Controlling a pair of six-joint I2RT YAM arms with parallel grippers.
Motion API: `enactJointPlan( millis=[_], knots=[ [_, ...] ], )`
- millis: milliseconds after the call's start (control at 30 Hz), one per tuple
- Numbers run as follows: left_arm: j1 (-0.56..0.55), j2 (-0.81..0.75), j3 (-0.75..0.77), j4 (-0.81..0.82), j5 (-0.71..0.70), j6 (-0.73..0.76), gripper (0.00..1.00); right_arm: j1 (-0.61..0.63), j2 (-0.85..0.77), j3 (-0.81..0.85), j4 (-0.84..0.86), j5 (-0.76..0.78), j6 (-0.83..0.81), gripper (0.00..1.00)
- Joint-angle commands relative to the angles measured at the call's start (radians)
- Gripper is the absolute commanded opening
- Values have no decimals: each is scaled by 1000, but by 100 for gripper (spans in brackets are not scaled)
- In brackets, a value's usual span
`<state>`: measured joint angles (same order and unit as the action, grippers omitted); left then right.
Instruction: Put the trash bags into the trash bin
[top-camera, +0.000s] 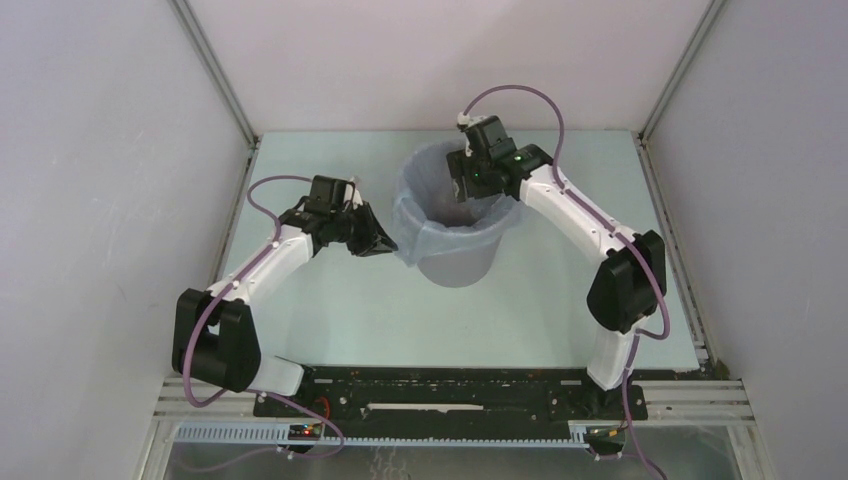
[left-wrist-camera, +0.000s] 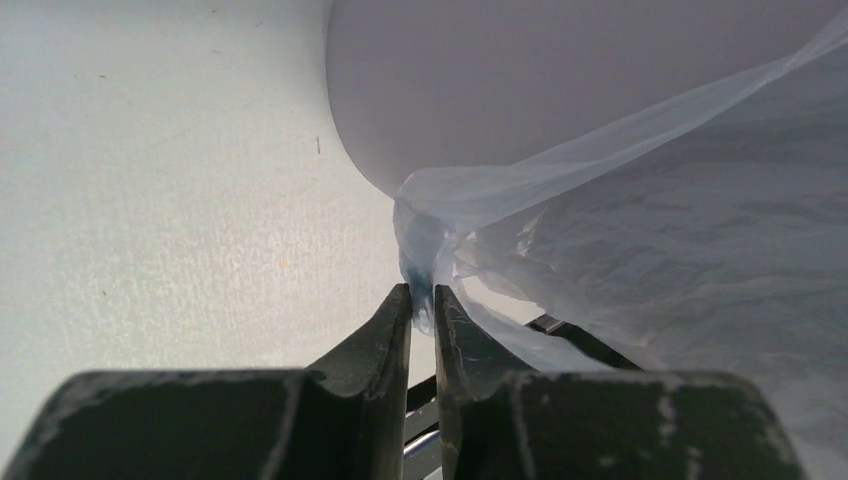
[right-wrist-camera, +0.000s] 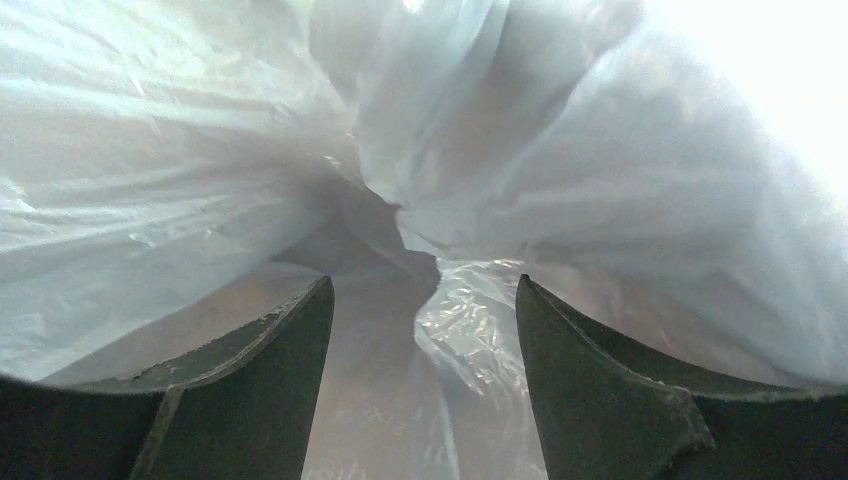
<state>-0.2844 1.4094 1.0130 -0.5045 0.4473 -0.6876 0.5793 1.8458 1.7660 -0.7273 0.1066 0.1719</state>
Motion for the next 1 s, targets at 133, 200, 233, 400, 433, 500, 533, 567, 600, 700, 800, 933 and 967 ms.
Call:
enactJointPlan(
  millis=[133, 200, 233, 400, 433, 500, 533, 567, 600, 700, 800, 933, 967],
  knots=[
    [-7, -64, 8, -52, -59, 50, 28, 11, -34, 79, -78, -30, -17, 76],
    [-7, -95, 10, -76, -97, 49, 40, 37, -51, 110, -99, -72, 16, 77],
    [-6, -117, 11, -87, -115, 48, 46, 51, -63, 123, -112, -90, 30, 77],
    [13, -217, 25, -196, -214, 48, 66, 85, -154, 150, -154, -142, 84, 80],
    [22, -239, 22, -211, -219, 45, 68, 85, -180, 152, -154, -142, 84, 82],
    [40, -291, 18, -241, -224, 31, 71, 84, -234, 161, -150, -136, 81, 85],
    [50, -321, 20, -254, -236, 25, 73, 82, -266, 164, -144, -127, 80, 91],
    [60, -355, 31, -269, -253, 21, 77, 79, -296, 170, -138, -115, 82, 99],
    [71, -383, 53, -288, -272, 20, 84, 77, -327, 176, -134, -108, 81, 100],
    [102, -440, 207, -373, -374, 43, 99, 71, -440, 181, -122, -41, 69, 100],
    [109, -428, 428, -418, -435, 62, 100, 70, -547, 171, -124, 67, 67, 100],
    [108, -395, 686, -401, -443, 96, 100, 75, -687, 154, -114, 174, 3, 100],
    [107, -392, 742, -397, -444, 116, 100, 77, -722, 142, -107, 211, -12, 100]
  ],
)
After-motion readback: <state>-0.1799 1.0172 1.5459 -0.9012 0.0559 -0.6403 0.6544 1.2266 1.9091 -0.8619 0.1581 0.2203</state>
